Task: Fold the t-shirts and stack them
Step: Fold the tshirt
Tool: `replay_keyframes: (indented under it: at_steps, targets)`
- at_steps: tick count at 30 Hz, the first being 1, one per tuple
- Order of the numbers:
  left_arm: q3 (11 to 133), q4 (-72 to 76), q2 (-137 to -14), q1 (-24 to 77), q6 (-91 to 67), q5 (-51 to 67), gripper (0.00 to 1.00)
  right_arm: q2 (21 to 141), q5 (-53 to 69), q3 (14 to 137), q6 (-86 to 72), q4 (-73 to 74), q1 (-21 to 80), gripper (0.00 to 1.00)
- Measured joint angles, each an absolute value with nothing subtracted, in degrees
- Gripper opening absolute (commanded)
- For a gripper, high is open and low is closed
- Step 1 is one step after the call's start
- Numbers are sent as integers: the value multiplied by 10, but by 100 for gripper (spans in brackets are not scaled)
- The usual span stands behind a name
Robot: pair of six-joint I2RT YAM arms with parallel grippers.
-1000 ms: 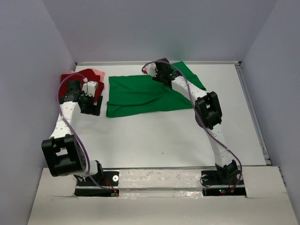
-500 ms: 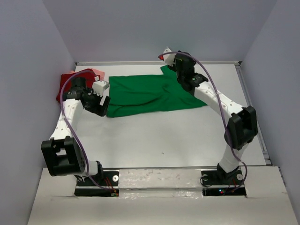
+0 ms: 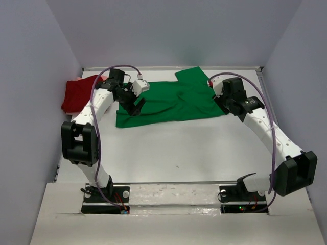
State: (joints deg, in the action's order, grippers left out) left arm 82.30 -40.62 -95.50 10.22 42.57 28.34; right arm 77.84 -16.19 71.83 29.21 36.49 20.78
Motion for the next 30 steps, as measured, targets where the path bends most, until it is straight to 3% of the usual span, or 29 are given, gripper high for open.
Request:
replay_keyframes:
  at_steps: [12, 21, 30]
  targets:
    - [825, -335, -1064, 183, 421, 218, 88, 758, -36, 647, 222, 415, 157, 41]
    - [829, -256, -1107, 218, 385, 75, 82, 763, -15, 635, 211, 416, 157, 40]
    - [858, -242, -1149, 236, 370, 37, 79, 763, 0, 635, 210, 416, 157, 40]
